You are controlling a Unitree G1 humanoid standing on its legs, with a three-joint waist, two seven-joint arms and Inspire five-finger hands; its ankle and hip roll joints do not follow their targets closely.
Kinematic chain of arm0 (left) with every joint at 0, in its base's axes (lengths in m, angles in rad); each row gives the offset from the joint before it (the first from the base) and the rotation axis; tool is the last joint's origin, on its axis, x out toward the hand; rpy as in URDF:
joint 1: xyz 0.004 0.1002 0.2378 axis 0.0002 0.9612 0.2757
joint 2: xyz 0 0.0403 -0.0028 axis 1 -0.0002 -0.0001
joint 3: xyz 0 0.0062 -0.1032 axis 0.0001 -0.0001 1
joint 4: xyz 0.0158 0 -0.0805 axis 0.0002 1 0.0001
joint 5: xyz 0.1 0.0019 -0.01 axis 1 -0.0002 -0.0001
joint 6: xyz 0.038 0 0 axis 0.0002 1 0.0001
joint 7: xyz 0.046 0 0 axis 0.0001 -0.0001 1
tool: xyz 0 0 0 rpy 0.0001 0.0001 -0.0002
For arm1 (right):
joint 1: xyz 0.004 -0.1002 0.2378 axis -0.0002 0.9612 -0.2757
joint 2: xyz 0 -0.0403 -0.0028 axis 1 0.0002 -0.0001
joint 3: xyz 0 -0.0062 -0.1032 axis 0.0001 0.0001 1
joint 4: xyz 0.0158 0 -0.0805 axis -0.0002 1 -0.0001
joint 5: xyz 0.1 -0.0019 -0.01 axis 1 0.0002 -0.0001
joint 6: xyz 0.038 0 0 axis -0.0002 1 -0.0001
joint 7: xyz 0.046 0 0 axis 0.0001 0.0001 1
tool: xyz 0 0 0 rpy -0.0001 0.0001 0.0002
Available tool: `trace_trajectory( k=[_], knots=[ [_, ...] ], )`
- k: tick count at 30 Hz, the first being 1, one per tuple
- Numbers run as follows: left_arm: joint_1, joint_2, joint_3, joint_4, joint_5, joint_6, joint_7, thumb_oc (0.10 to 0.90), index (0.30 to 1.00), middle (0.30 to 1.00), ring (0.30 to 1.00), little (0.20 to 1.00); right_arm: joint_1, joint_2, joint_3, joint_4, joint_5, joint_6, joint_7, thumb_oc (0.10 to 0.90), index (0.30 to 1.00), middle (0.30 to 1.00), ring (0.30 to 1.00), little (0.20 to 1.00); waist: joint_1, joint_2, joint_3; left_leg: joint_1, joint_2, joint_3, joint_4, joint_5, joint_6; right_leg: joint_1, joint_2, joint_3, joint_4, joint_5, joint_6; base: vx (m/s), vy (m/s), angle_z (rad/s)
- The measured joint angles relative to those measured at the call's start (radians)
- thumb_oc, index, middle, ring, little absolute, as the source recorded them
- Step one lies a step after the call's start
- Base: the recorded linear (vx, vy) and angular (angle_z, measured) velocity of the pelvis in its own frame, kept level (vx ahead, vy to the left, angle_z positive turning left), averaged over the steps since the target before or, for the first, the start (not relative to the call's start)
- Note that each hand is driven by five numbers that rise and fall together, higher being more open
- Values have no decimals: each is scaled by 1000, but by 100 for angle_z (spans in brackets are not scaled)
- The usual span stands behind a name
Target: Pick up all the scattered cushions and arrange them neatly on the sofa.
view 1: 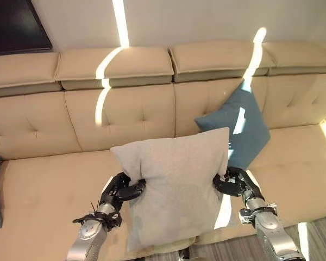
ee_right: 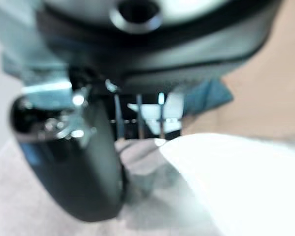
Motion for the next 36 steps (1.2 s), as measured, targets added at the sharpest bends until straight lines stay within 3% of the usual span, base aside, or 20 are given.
trace_trajectory(
  k=[5, 6, 8, 9, 13, 15, 19, 25, 36],
  knots=[
    [-5, -22, -6, -11, 10, 0, 24, 400, 300, 300, 300, 300, 21, 0, -10, -1, 4, -1, -12, 400, 300, 300, 300, 300, -11, 11, 3, -68, 8, -29, 42, 20, -32, -8, 6, -83, -3, -11, -20, -7, -103, 55],
    [-6, -31, -14, -12, 10, 0, 34, 400, 300, 300, 300, 300, 22, 0, -16, -1, 4, -2, -16, 400, 300, 300, 300, 300, -7, 27, 6, -102, 4, -18, 61, 24, -36, -11, 5, -107, 1, -10, -26, -39, -65, 66],
    [-10, -32, -32, -12, 10, 0, 53, 400, 300, 300, 300, 300, 23, -1, -20, -1, 3, -5, -28, 400, 300, 300, 300, 300, -21, 41, 5, -138, 9, 56, 84, 30, -27, -17, -4, -141, 1, -13, -33, 38, -25, 59],
    [-9, -35, -42, -12, 10, 0, 65, 400, 300, 300, 300, 300, 23, -1, -19, -1, 3, -5, -41, 400, 300, 300, 300, 300, -27, 56, 5, -140, 20, 135, 82, 26, -5, -19, -11, -157, 1, -18, -40, 109, -5, 47],
    [-18, -53, -59, -13, 27, 0, 120, 400, 300, 300, 300, 300, 21, 1, -11, -1, -6, -8, -75, 400, 300, 300, 300, 300, -37, 75, -1, -121, 15, 194, 6, 31, 4, -36, -28, -138, 1, -15, -32, 104, 28, 4],
    [-35, -53, -71, -13, 47, 0, 144, 400, 300, 300, 300, 300, 21, 2, -4, -1, -10, -9, -96, 400, 300, 300, 300, 300, -39, 76, -1, -123, 12, 204, -6, 67, 19, -47, -31, -133, 0, -9, -23, 33, 35, -9],
    [-83, -63, -81, -5, 61, -1, 216, 400, 300, 300, 300, 300, -29, 5, 39, 0, -28, -9, -169, 400, 300, 300, 300, 300, -56, 70, -2, -161, -5, 228, -4, 78, 25, -99, -43, -107, -5, 5, -8, -62, 41, -17],
    [-250, -80, -86, 67, 68, -17, 308, 400, 300, 300, 300, 300, -159, 6, 84, 6, -31, -9, -264, 400, 300, 300, 300, 300, -62, 66, -2, -266, -20, 247, -1, 91, 32, -215, -58, -80, 2, 42, -9, -123, 43, -10],
    [-820, -39, -164, 392, 92, -54, 508, 400, 300, 300, 300, 300, -744, -5, 204, 358, -32, -14, -445, 400, 300, 300, 300, 300, -55, 57, 8, -555, -29, 243, -1, 149, 38, -502, -64, -80, 2, 99, -18, -64, 35, 1]
  ],
)
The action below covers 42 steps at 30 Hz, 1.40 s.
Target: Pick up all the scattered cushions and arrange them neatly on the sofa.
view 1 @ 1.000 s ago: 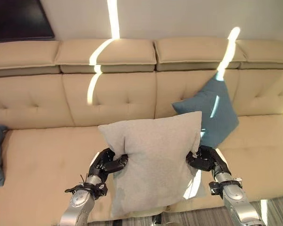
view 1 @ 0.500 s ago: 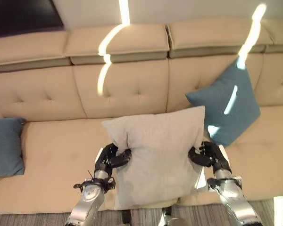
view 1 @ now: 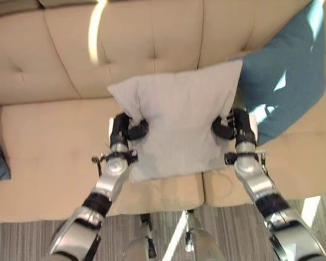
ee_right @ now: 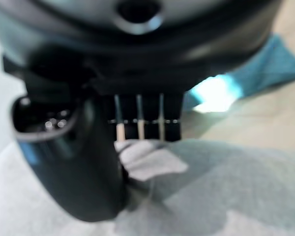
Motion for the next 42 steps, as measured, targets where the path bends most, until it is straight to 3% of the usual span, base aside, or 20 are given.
trace_trajectory(
  k=[7, 12, 13, 14, 15, 16, 17, 19, 21, 24, 25, 26, 27, 29, 30, 31, 33, 36, 38, 42],
  knots=[
    [-308, -33, -33, 179, 34, -7, 90, 400, 300, 300, 300, 300, -239, -25, 41, 135, 3, -1, -102, 400, 300, 300, 300, 300, 13, 6, 49, -23, -5, -13, 0, 1, -2, -20, -8, -3, 0, 1, -2, -21, 29, 2],
    [-415, -53, -35, 221, 36, -8, 133, 400, 300, 300, 300, 300, -338, -32, 59, 183, 4, -2, -169, 400, 300, 300, 300, 300, 22, 20, 63, -43, -9, -23, 0, 2, -2, -37, -14, -3, 0, 1, -2, -11, 7, 2],
    [-438, -57, -35, 233, 36, -8, 144, 692, 738, 738, 738, 738, -368, -32, 71, 201, 3, -2, -187, 400, 300, 300, 300, 300, 23, 26, 67, -47, -9, -27, 0, 2, -2, -41, -15, -3, 0, 1, -2, -19, -2, 3],
    [-460, -56, -35, 236, 36, -8, 157, 800, 900, 900, 900, 900, -394, -32, 73, 209, 3, -2, -203, 400, 300, 300, 300, 300, 25, 28, 68, -57, -10, -27, 0, 2, -2, -52, -16, -3, 0, 1, -2, 0, 0, 0],
    [-481, -55, -34, 247, 36, -9, 162, 800, 900, 900, 900, 900, -411, -33, 77, 210, 0, -2, -216, 453, 380, 380, 380, 380, 26, 29, 68, -66, -10, -27, 0, 2, -2, -60, -16, -3, 0, 2, -2, 0, 0, 0],
    [-509, -56, -35, 267, 36, -9, 171, 800, 900, 900, 900, 900, -429, -35, 81, 211, -4, -2, -232, 733, 799, 799, 799, 799, 26, 29, 68, -75, -10, -28, 0, 2, -3, -69, -16, -3, 0, 2, -2, 0, 0, 0],
    [-549, -55, -41, 308, 35, -8, 175, 800, 900, 900, 900, 900, -470, -38, 110, 244, -16, -2, -251, 800, 900, 900, 900, 900, 25, 29, 68, -87, -10, -28, 0, 2, -3, -82, -16, -3, 0, 2, -2, 0, 0, 0],
    [-588, -47, -62, 338, 34, -8, 175, 800, 900, 900, 900, 900, -520, -48, 141, 284, -18, -1, -252, 800, 900, 900, 900, 900, 26, 30, 69, -98, -10, -28, 0, 2, -3, -92, -16, -3, 0, 2, -2, -29, -29, -1],
    [-608, -20, -111, 350, 30, -8, 156, 800, 900, 900, 900, 900, -598, -73, 244, 387, 3, -1, -218, 800, 900, 900, 900, 900, 29, 30, 69, -101, -10, -28, 1, 2, -3, -97, -16, -3, 0, 2, -2, 0, -14, 4],
    [-609, -9, -121, 304, -13, -9, 91, 800, 900, 900, 900, 900, -600, -103, 252, 388, 38, 1, -167, 800, 900, 900, 900, 900, 24, 11, 85, -226, -44, -37, 180, -31, -8, -95, -59, 0, 1, 8, -8, 13, -10, 34],
    [-610, 2, -147, 287, -13, -12, 74, 800, 900, 900, 900, 900, -599, -108, 239, 386, 50, 0, -157, 800, 900, 900, 900, 900, 25, 5, 89, -232, -64, -57, 118, -42, 2, -97, -70, 3, 1, 8, -8, 19, -10, -5],
    [-616, 41, -181, 270, -8, -12, 40, 800, 900, 900, 900, 900, -594, -108, 222, 366, 74, 1, -138, 800, 900, 900, 900, 900, 43, 19, 100, -191, -39, -60, -5, 153, 12, -95, -33, 7, 1, 7, -7, 25, -33, -38],
    [-621, 63, -194, 260, -7, -12, 30, 800, 900, 900, 900, 900, -586, -109, 216, 343, 80, 1, -130, 800, 900, 900, 900, 900, 45, 21, 102, -183, -22, -57, -3, 116, 21, -96, -22, 16, 1, 1, 1, 18, -27, -44],
    [-636, 86, -186, 254, -7, -12, 13, 800, 900, 900, 900, 900, -583, -126, 204, 319, 80, 0, -118, 800, 900, 900, 900, 900, 35, 20, 129, -173, -27, -71, -3, 114, 24, -103, -28, 12, 36, -6, 11, 13, -31, -13],
    [-636, 98, -186, 250, -8, -11, 4, 800, 900, 900, 900, 900, -582, -141, 203, 309, 80, -3, -107, 800, 900, 900, 900, 900, 36, 36, 152, -160, -20, -94, -2, 120, 32, -154, -30, 12, 153, -40, 44, 13, -37, -4],
    [-634, 102, -186, 250, -8, -11, -4, 800, 900, 900, 900, 900, -574, -149, 190, 306, 80, -5, -95, 800, 900, 900, 900, 900, 26, 47, 157, -157, -27, -107, -2, 122, 35, -158, -31, 15, 144, -64, 58, 22, -41, 16],
    [-627, 134, -185, 203, -7, -9, -32, 800, 900, 900, 900, 900, -532, -171, 138, 250, 80, -6, -83, 800, 900, 900, 900, 900, 22, 28, 166, -145, -63, -104, -2, 121, 34, -57, -51, 19, 0, -11, 51, 32, -39, 27],
    [-538, 250, -105, 56, -5, -10, -56, 800, 900, 900, 900, 900, -459, -180, 85, 123, 81, -7, -52, 800, 900, 900, 900, 900, 21, 14, 269, -53, -46, -103, -2, 121, 33, 29, -41, 8, 2, -5, 46, 35, -43, -5],
    [-449, 265, -59, 31, -7, -13, -62, 800, 900, 900, 900, 900, -387, -182, 70, 86, 81, -7, -30, 800, 900, 900, 900, 900, 25, 11, 276, -8, -33, -106, -2, 122, 33, 62, -28, -5, 22, -6, 46, 30, -40, -8],
    [-196, 266, 65, -147, -6, -31, -78, 800, 900, 900, 900, 900, -159, -187, -78, -104, 78, -37, 15, 800, 900, 900, 900, 900, 21, 11, 275, 52, -23, -109, -3, 123, 32, 135, -15, -14, 14, -6, 46, 38, -42, 9]
  ],
)
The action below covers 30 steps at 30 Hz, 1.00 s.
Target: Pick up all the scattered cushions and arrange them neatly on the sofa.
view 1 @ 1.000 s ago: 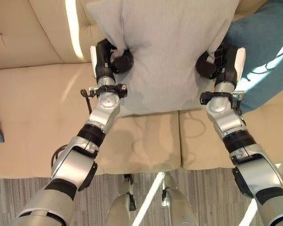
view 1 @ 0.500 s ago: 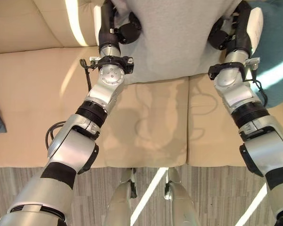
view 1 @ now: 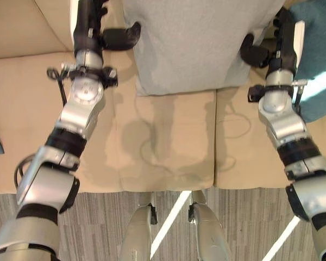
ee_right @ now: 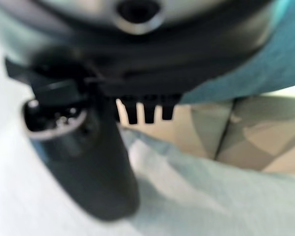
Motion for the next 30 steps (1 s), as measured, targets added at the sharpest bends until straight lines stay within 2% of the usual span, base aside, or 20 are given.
trace_trajectory(
  k=[1, 3, 4, 5, 6, 7, 9, 10, 14, 16, 20, 21, 24, 26, 30],
  knots=[
    [132, -4, 48, -92, 3, -5, -14, 800, 900, 900, 900, 900, 107, 0, -50, -71, -9, -18, 15, 800, 900, 900, 900, 900, 0, 0, 0, 26, 3, 0, 0, 0, 0, 29, 2, -15, 0, 0, 0, 50, -46, 14],
    [290, -45, 129, -185, 18, -18, -25, 800, 900, 900, 900, 900, 239, 1, -115, -150, -41, -50, 36, 800, 900, 900, 900, 900, 3, -6, -7, 47, 4, 0, 0, 0, 0, 57, 5, -18, -7, -1, 0, 26, -42, 9],
    [327, -53, 142, -184, 21, -24, -23, 800, 900, 900, 900, 900, 263, 2, -124, -151, -48, -54, 37, 800, 900, 900, 900, 900, 6, -16, -15, 46, 4, 0, 0, 0, 0, 59, 5, -17, -12, -1, 0, 31, -45, 5],
    [354, -51, 151, -185, 22, -22, -25, 800, 900, 900, 900, 900, 281, 3, -139, -157, -56, -54, 44, 800, 900, 900, 900, 900, 5, -21, -16, 44, 6, 0, 0, -6, -8, 58, 12, -18, -13, -7, -4, 20, -60, 6],
    [445, -89, 207, -229, 29, -22, -43, 800, 900, 900, 900, 900, 348, 41, -204, -200, -79, -60, 65, 800, 900, 900, 900, 900, 5, -23, -16, 51, 13, 0, 0, -30, -38, 67, 18, -17, -13, -24, -13, 18, -44, 8],
    [506, -121, 233, -261, 39, -25, -54, 800, 900, 900, 900, 900, 393, 74, -238, -220, -81, -75, 72, 800, 900, 900, 900, 900, 5, -26, -17, 57, 15, 0, 0, -32, -40, 75, 20, -18, -13, -27, -16, -22, -67, 11],
    [678, -172, 240, -269, 41, -22, -91, 800, 900, 900, 900, 900, 517, 152, -254, -203, -78, -86, 122, 800, 900, 900, 900, 900, 8, -41, -40, 90, 15, 0, -1, -51, -57, 113, 20, -17, -14, -66, -11, -23, -43, 5],
    [740, -194, 247, -261, 41, -21, -105, 800, 900, 900, 900, 900, 566, 179, -250, -196, -71, -85, 149, 800, 900, 900, 900, 900, 11, -31, -65, 90, 30, -1, -1, -98, -55, 111, 35, -17, -14, -79, -23, -2, -34, 1],
    [889, -261, 303, -205, 41, -6, -176, 800, 900, 900, 900, 900, 713, 251, -253, -125, -68, -93, 221, 800, 900, 900, 900, 900, 32, -48, -91, 108, 42, 0, -2, -104, -60, 130, 42, -14, -14, -77, -29, 8, -36, -3],
    [1003, -284, 303, -150, 41, 9, -196, 800, 900, 900, 900, 900, 803, 259, -252, -86, -67, -85, 244, 800, 900, 900, 900, 900, 35, -37, -142, 125, 40, 0, -3, -109, -60, 146, 38, -12, -14, -79, -27, 4, -42, -1],
    [1133, -327, 319, 43, 49, 33, -228, 800, 900, 900, 900, 900, 944, 265, -260, -12, -69, -80, 265, 800, 900, 900, 900, 900, 34, -15, -222, 190, 39, 4, -6, -125, -53, 209, 37, -14, -15, -92, -20, -5, -62, -1],
    [1170, -339, 315, 83, 55, 57, -231, 800, 900, 900, 900, 900, 985, 265, -261, -9, -69, -71, 271, 800, 900, 900, 900, 900, 33, -10, -244, 211, 42, 3, -7, -132, -55, 232, 40, -15, -15, -101, -20, -16, -62, 2],
    [1212, -366, 306, 125, 82, 72, -245, 800, 900, 900, 900, 900, 1016, 275, -256, 24, -71, -71, 286, 800, 900, 900, 900, 900, 34, -9, -284, 233, 52, 2, -7, -135, -57, 258, 52, -18, -15, -109, -24, -15, -70, 5],
    [1214, -378, 304, 128, 84, 72, -254, 800, 900, 900, 900, 900, 1018, 280, -255, 39, -71, -71, 289, 800, 900, 900, 900, 900, 37, -10, -291, 241, 56, -1, -7, -135, -57, 269, 59, -21, -15, -110, -26, -13, -61, 8],
    [1212, -397, 244, 135, 117, 73, -259, 800, 900, 900, 900, 900, 1046, 287, -232, 69, -69, -72, 303, 800, 900, 900, 900, 900, 37, -10, -330, 267, 71, -6, -3, -137, -57, 322, 78, -53, -15, -131, -41, -118, -43, 26]
  ],
)
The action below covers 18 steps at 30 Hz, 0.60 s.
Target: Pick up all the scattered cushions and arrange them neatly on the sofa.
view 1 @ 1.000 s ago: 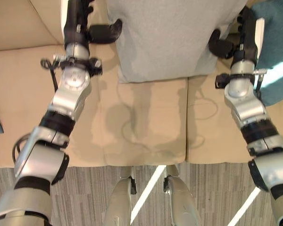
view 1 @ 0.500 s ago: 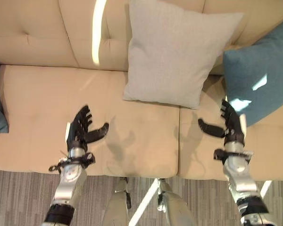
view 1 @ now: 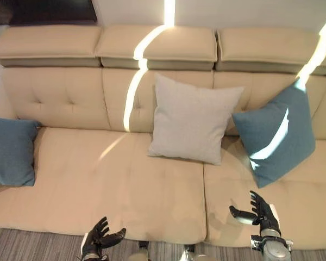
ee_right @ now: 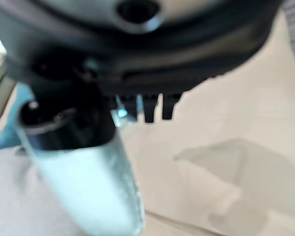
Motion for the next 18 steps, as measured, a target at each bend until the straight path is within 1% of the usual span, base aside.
trace_trajectory(
  k=[1, 2, 4, 5, 6, 7, 8, 9, 10, 11, 13, 15, 16, 17, 18],
  knots=[
    [-13, 2, -22, 0, 3, 0, 2, 800, 900, 900, 900, 900, -1, -1, 15, 5, 1, -2, 0, 800, 900, 900, 900, 900, -1, 4, -3, -11, 8, -7, 21, 2, -8, 6, 3, -18, 3, -5, -9, -203, -6, 33],
    [-24, 5, -33, 1, 3, 1, 2, 800, 900, 900, 900, 900, -2, -4, 26, 7, 1, -2, -1, 800, 900, 900, 900, 900, -4, 2, -1, -13, 9, -4, 39, -3, -7, 13, 2, -38, 1, -8, -16, -135, 23, 37],
    [-46, 1, -51, 1, 3, 1, 1, 800, 900, 900, 900, 900, -2, -2, 32, 9, 1, -2, 0, 800, 900, 900, 900, 900, 0, 7, -2, -26, 19, 5, 44, -13, 3, 16, 15, -49, 6, -10, -20, -105, 46, 25],
    [-51, 0, -55, 1, 3, 1, 2, 800, 900, 900, 900, 900, -5, -2, 36, 9, 1, -2, 0, 800, 900, 900, 900, 900, 0, 8, -3, -27, 20, 11, 43, -19, 4, 16, 11, -53, 7, -11, -22, -56, 38, 23],
    [-65, 2, -63, 0, 3, 1, 1, 800, 900, 900, 900, 900, -10, -2, 50, 6, 0, -1, -2, 800, 900, 900, 900, 900, -2, 3, -2, -23, 21, 38, 31, -62, -9, 17, -2, -80, 4, -5, -35, -79, 138, 48],
    [-113, 2, -64, 10, 2, 1, 1, 800, 900, 900, 900, 900, -17, 7, 73, 1, -3, 1, 1, 800, 900, 900, 900, 900, -6, -61, 28, -3, -15, 103, 103, -97, -3, 32, -75, -112, -1, 10, -52, -54, 117, 52],
    [-124, -4, -64, 7, 2, 1, 2, 800, 900, 900, 900, 900, -17, 15, 75, -11, -5, 4, 2, 800, 900, 900, 900, 900, -7, -84, 37, 7, -24, 140, 188, -116, -19, 41, -105, -126, 0, 13, -49, -78, 239, 98],
    [-117, -29, -73, -3, 2, -1, -1, 800, 900, 900, 900, 900, 4, 6, 81, -46, -10, 0, 2, 800, 900, 900, 900, 900, -47, -59, 23, 74, -2, 178, 208, -134, -19, 70, -108, -159, 2, -6, -24, -30, 183, 72],
    [-118, -42, -81, -4, 2, -1, -1, 800, 900, 900, 900, 900, 1, -2, 79, -42, -11, 0, 1, 800, 900, 900, 900, 900, -50, -29, 10, 111, 10, 178, 183, -143, -18, 68, -93, -165, 4, -5, -17, -107, 368, 87],
    [-139, -42, -107, -9, 3, -1, 1, 800, 900, 900, 900, 900, -18, -1, 78, -41, -11, 6, 1, 800, 900, 900, 900, 900, -58, 6, 0, 151, -6, 175, 64, -144, -19, 57, -97, -183, 12, 4, 9, -83, 247, 32],
    [-150, -31, -107, -33, 2, -2, 5, 800, 900, 900, 900, 900, -36, 13, 96, -42, -20, 7, 3, 800, 900, 900, 900, 900, -52, -21, 11, 164, -43, 167, 34, -123, 6, 47, -130, -180, 24, 12, 34, -105, 167, 23],
    [-153, -7, -107, -57, 1, -3, 6, 800, 900, 900, 900, 900, -44, 30, 115, -42, -23, 8, 5, 800, 900, 900, 900, 900, -46, -50, 16, 161, -66, 159, 19, -115, 20, 36, -152, -175, 31, 15, 46, -157, 121, 11],
    [-153, 6, -106, -64, 0, -4, 6, 800, 900, 900, 900, 900, -52, 44, 121, -42, -25, 9, 5, 800, 900, 900, 900, 900, -33, -63, 17, 155, -75, 162, 17, -113, 24, 17, -163, -165, 47, 17, 54, -161, 64, -3],
    [-155, 41, -103, -68, 0, -5, 8, 800, 900, 900, 900, 900, -74, 70, 141, -43, -30, 10, 5, 800, 900, 900, 900, 900, -25, -85, 24, 134, -83, 162, 22, -108, 34, -16, -180, -148, 86, 10, 63, -146, 30, 9],
    [-163, 62, -103, -65, 0, -4, 9, 800, 900, 900, 900, 900, -83, 84, 148, -43, -31, 10, 6, 800, 900, 900, 900, 900, -33, -93, 29, 122, -86, 143, 26, -105, 38, -30, -186, -127, 112, 0, 76, -116, 32, 30]
  ],
)
